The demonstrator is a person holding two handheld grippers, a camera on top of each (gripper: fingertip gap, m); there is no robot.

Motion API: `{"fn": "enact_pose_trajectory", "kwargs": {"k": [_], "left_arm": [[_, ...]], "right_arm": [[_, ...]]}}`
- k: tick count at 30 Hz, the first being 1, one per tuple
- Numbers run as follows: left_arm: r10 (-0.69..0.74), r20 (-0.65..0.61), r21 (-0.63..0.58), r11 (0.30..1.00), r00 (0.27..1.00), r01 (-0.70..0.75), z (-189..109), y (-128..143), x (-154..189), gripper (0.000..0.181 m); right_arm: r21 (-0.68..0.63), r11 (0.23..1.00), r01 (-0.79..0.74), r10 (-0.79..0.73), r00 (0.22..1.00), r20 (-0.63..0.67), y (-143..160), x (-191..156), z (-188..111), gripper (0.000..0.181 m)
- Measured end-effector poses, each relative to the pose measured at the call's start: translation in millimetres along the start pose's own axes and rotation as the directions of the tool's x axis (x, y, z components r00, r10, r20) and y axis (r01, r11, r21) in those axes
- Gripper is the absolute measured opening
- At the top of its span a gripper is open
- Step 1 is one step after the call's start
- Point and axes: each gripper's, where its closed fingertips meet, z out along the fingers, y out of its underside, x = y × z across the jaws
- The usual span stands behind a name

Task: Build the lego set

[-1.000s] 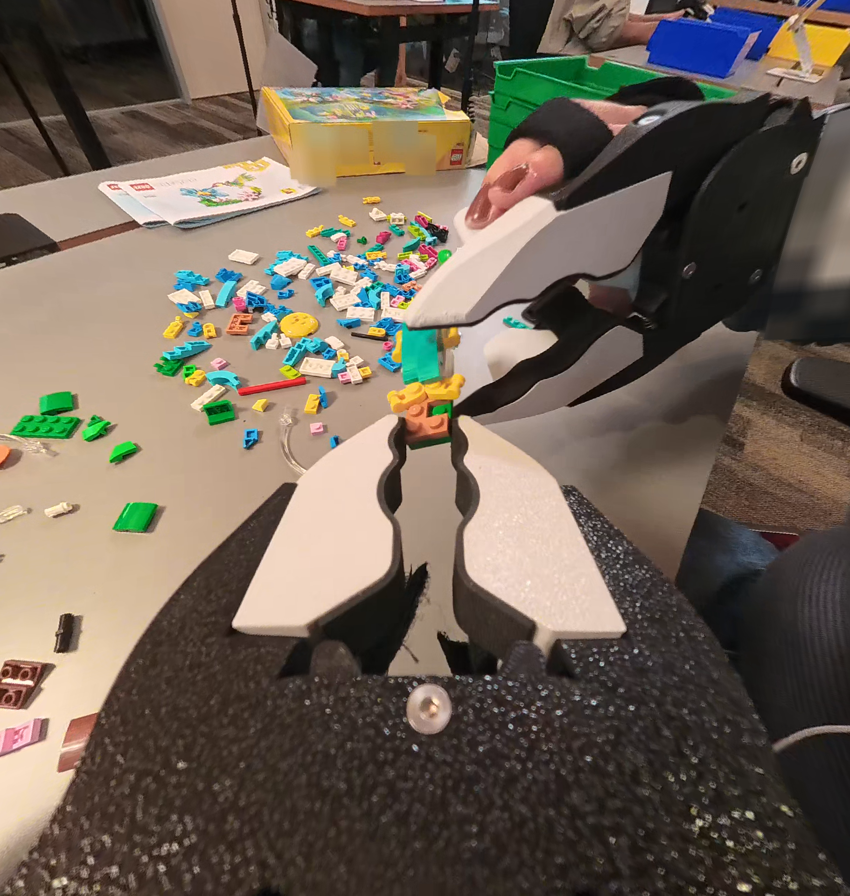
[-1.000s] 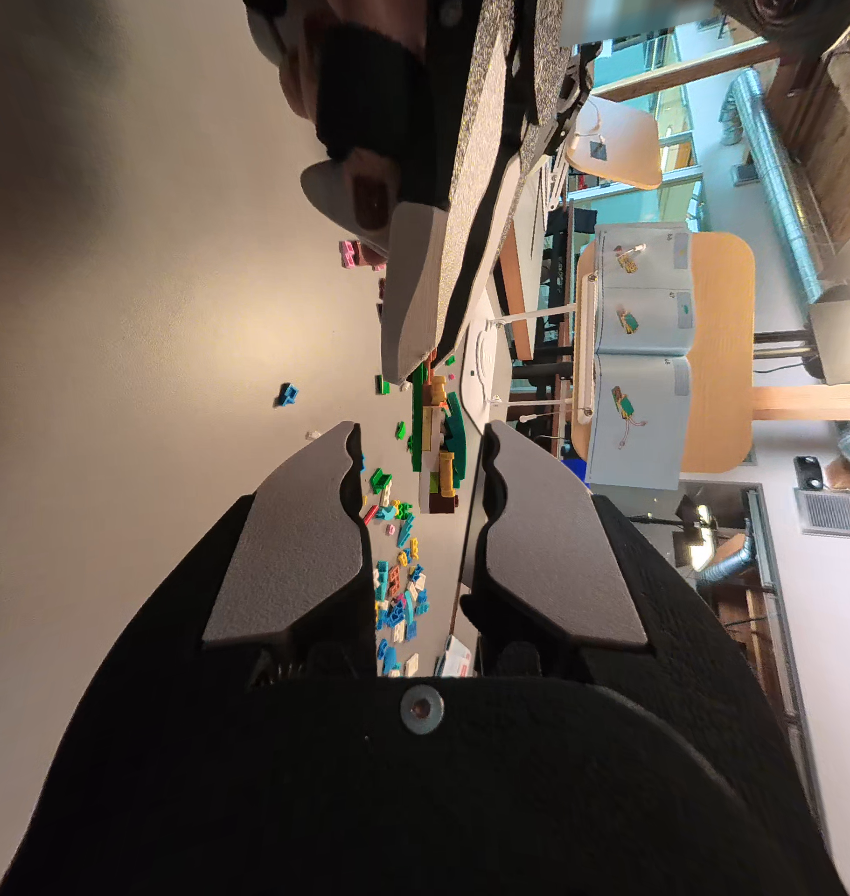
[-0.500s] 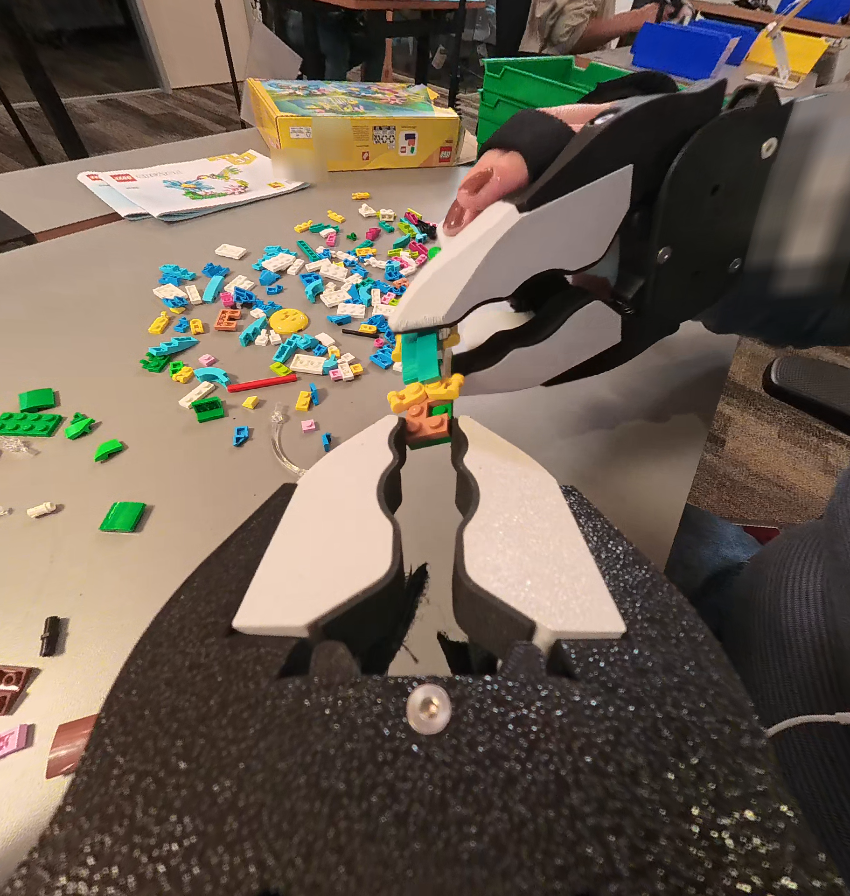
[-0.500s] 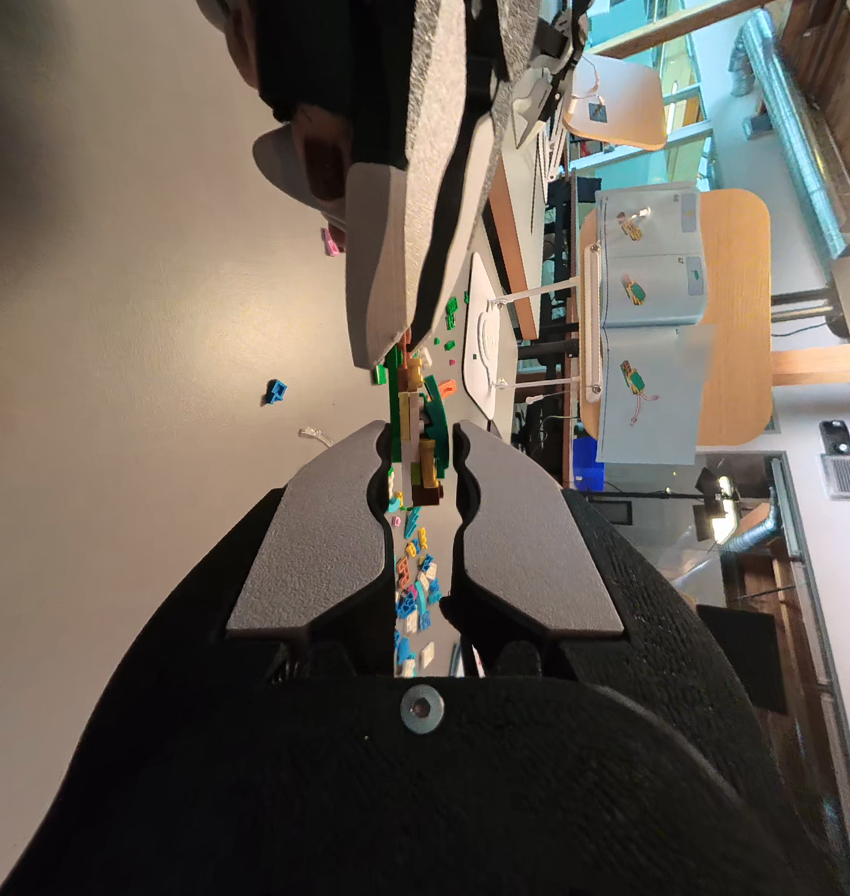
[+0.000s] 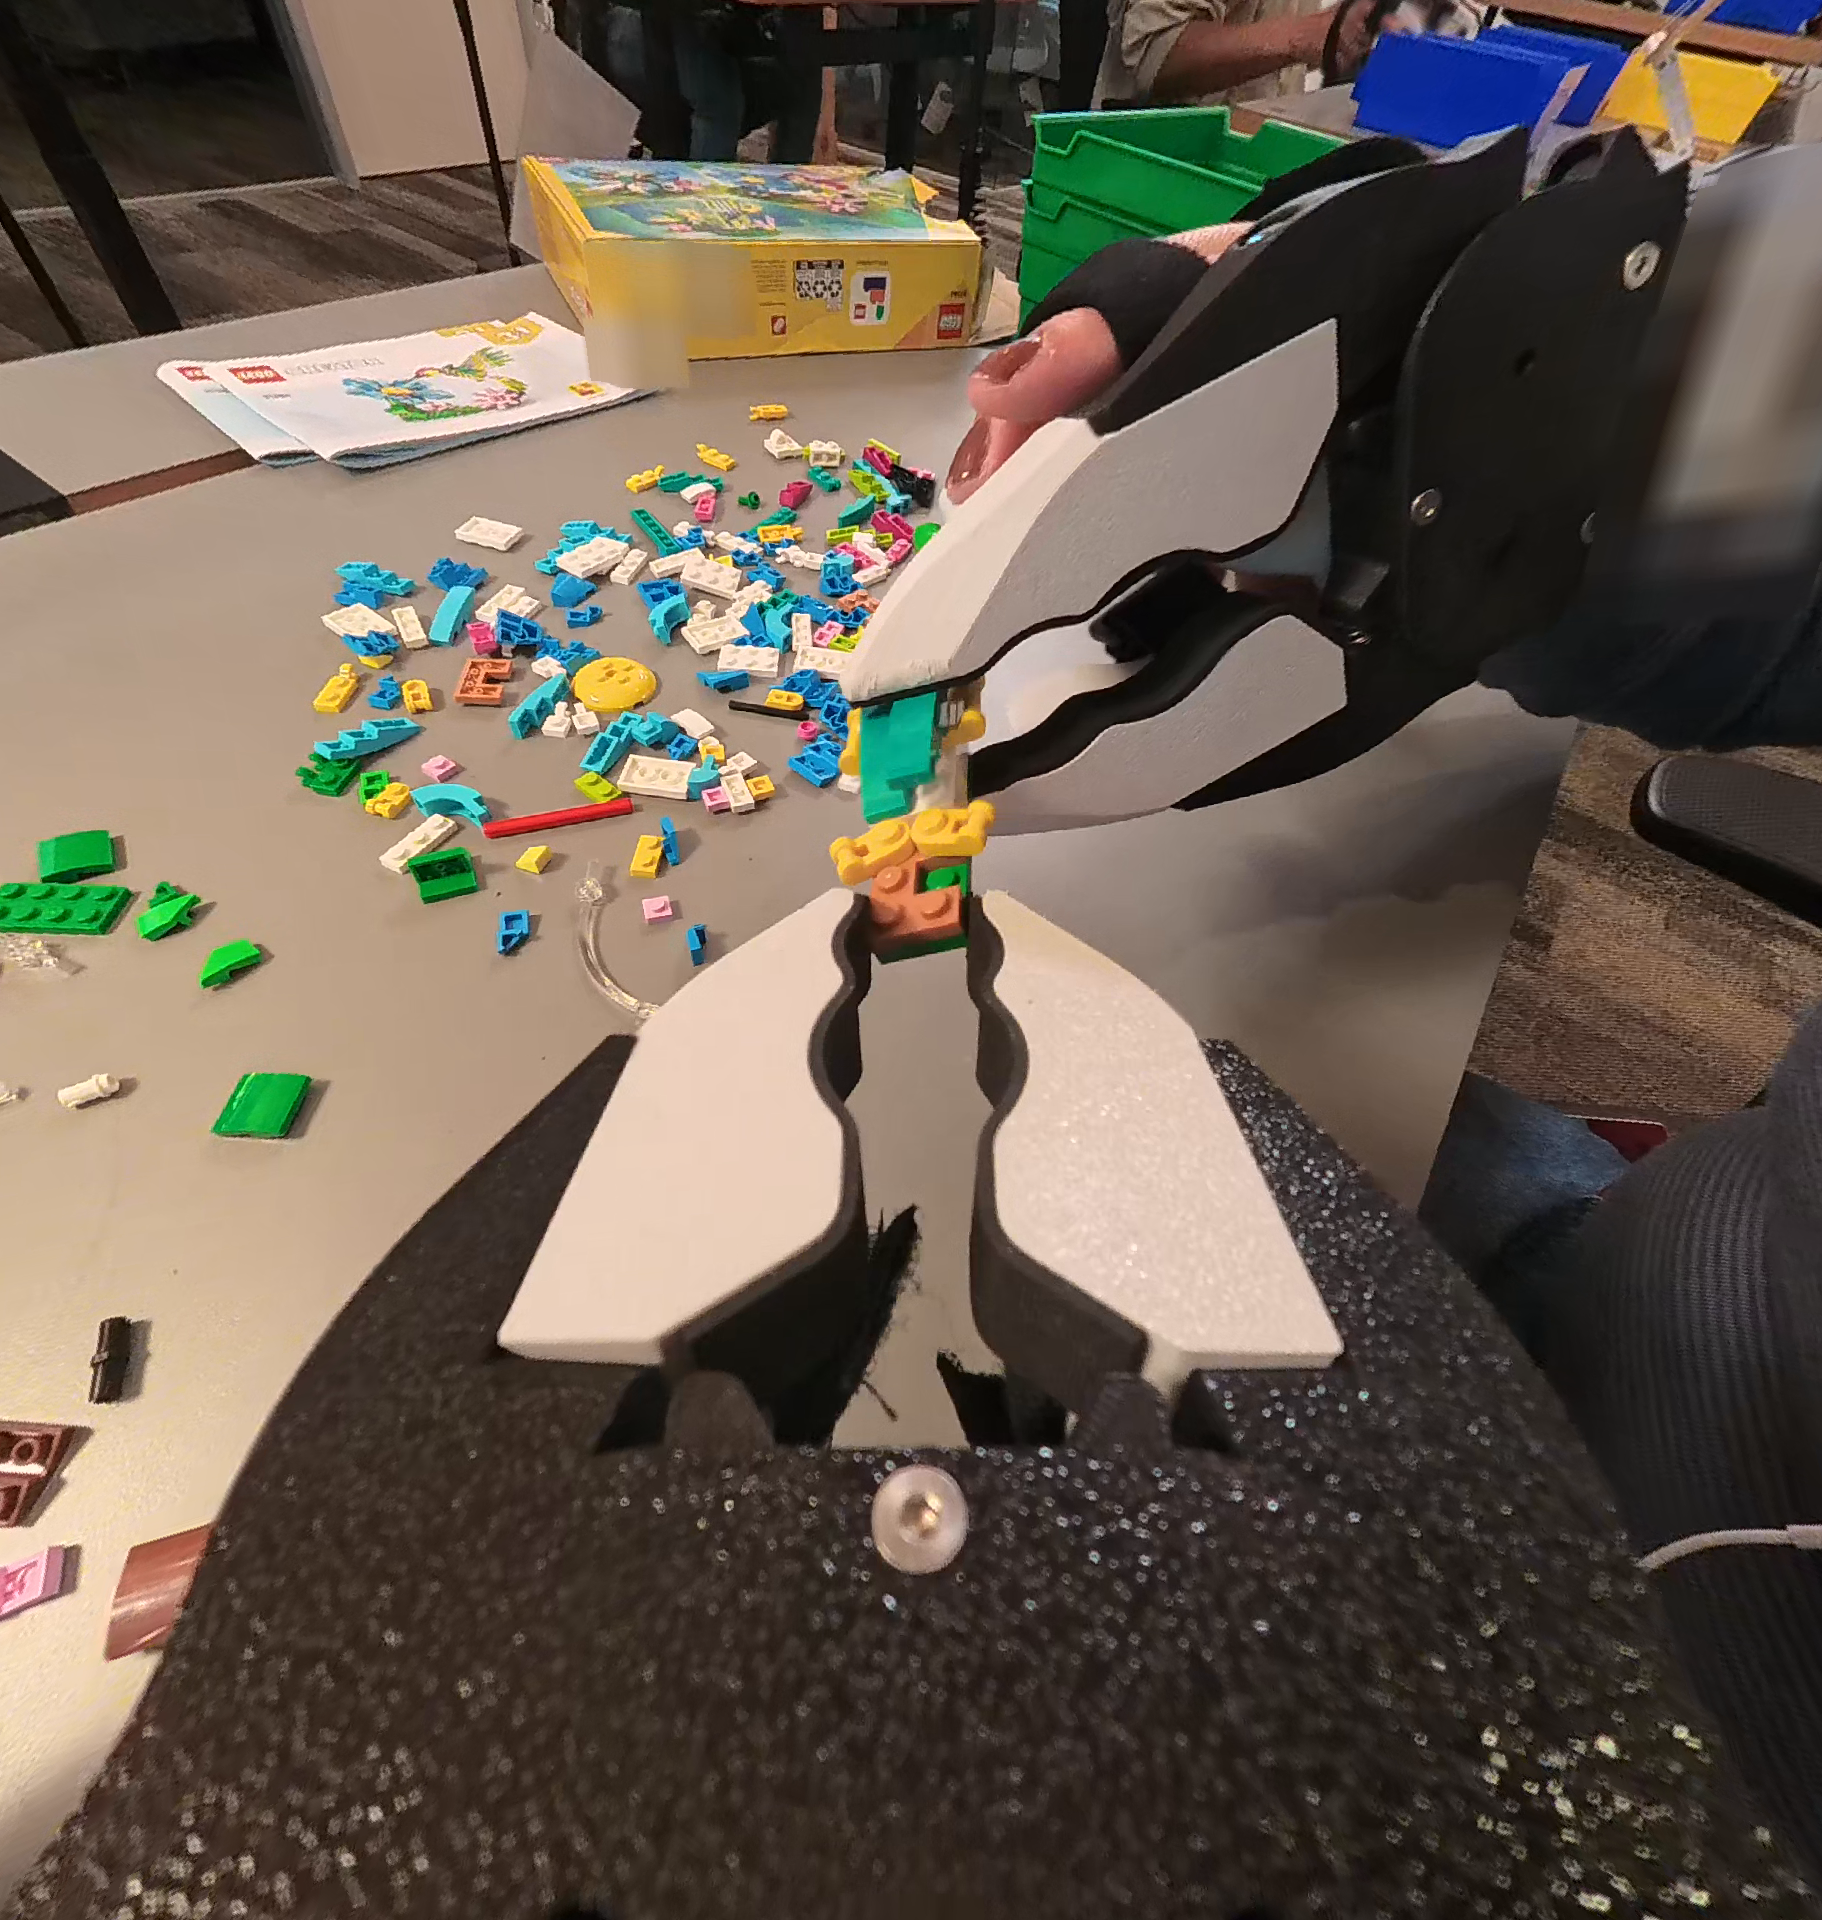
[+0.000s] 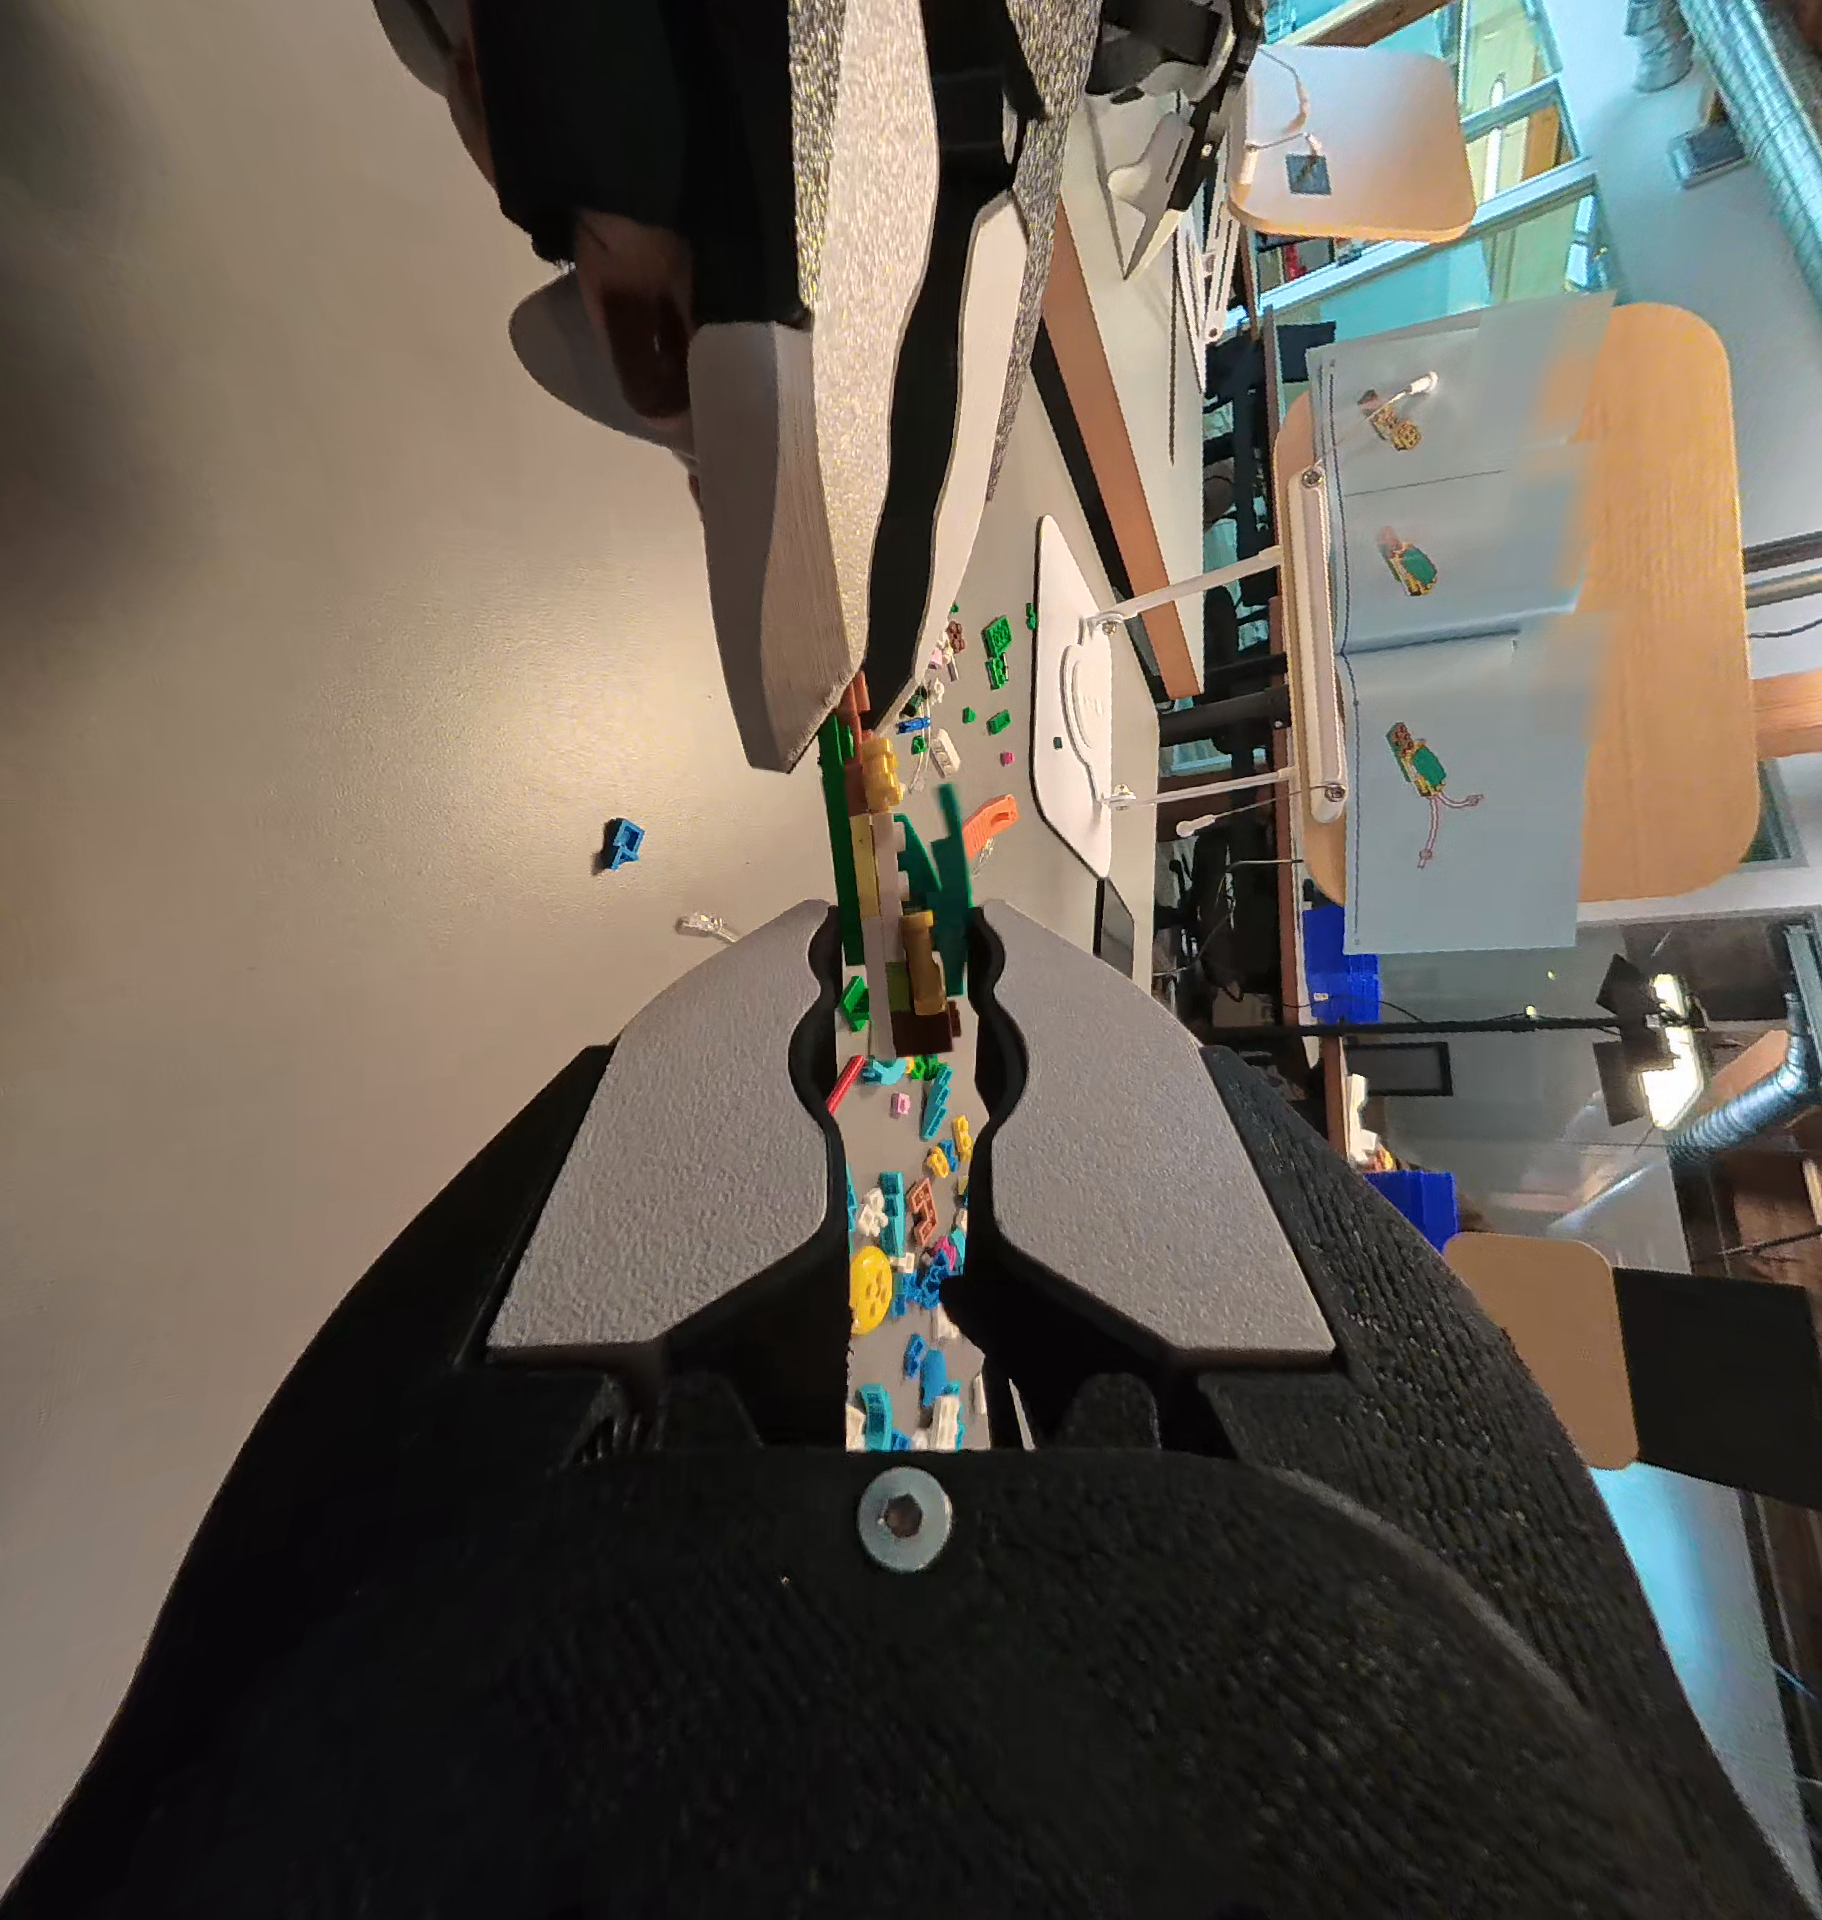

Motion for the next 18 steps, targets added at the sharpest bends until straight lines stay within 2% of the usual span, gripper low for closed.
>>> {"fn": "enact_pose_trajectory", "kwargs": {"k": [10, 18], "left_arm": [[-0.006, 0.006, 0.000, 1.000, 1.000, 0.006, -0.9, -0.7, -0.9, 0.017], [-0.007, 0.002, -0.013, 1.000, 1.000, 0.007, 0.3, 1.6, -0.2, 0.017]], "right_arm": [[-0.034, 0.999, 0.009, -0.009, 1.000, -0.012, 1.6, 2.4, -0.7, 0.021], [-0.024, 0.995, 0.099, -0.100, 0.994, -0.041, -4.5, 2.5, -1.0, 0.032]]}}
